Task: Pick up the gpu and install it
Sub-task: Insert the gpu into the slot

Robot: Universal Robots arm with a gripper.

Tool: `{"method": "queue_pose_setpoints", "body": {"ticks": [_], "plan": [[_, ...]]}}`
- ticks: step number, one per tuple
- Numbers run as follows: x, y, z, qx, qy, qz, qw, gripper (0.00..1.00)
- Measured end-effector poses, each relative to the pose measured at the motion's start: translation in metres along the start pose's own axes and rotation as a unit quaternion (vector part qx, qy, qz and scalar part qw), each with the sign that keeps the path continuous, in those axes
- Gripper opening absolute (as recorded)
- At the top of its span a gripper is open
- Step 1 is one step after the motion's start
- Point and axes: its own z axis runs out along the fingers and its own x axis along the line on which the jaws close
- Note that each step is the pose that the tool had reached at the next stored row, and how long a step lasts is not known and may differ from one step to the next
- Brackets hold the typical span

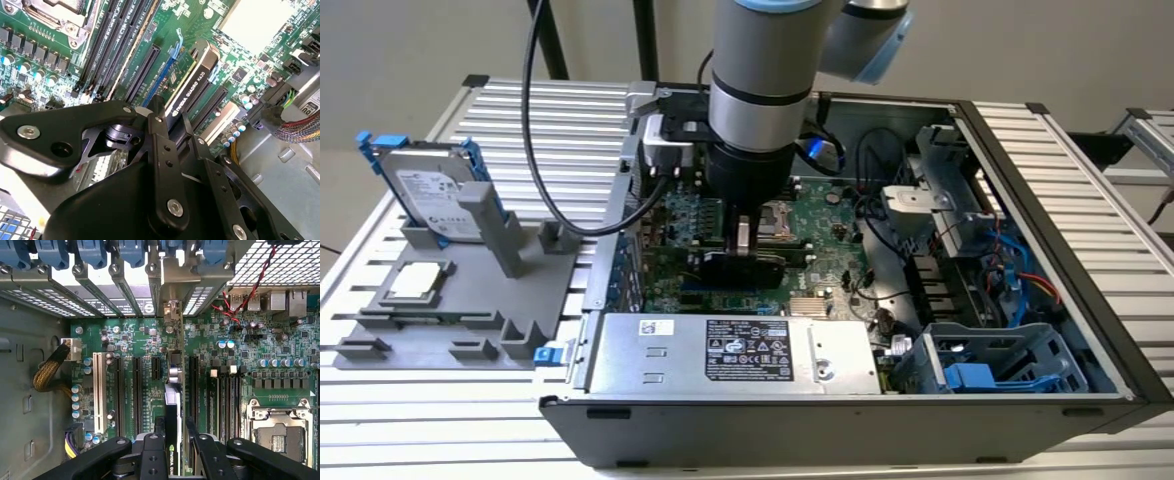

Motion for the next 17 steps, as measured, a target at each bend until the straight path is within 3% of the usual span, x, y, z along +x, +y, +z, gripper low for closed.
{"method": "queue_pose_setpoints", "body": {"ticks": [15, 17], "plan": [[0.0051, 0.0010, 0.0001, -0.0002, 0.0000, 0.000, 1.0000, 0.00], [0.0052, 0.0012, -0.0031, -0.0007, 0.0000, 0.000, 1.0000, 0.00]]}}
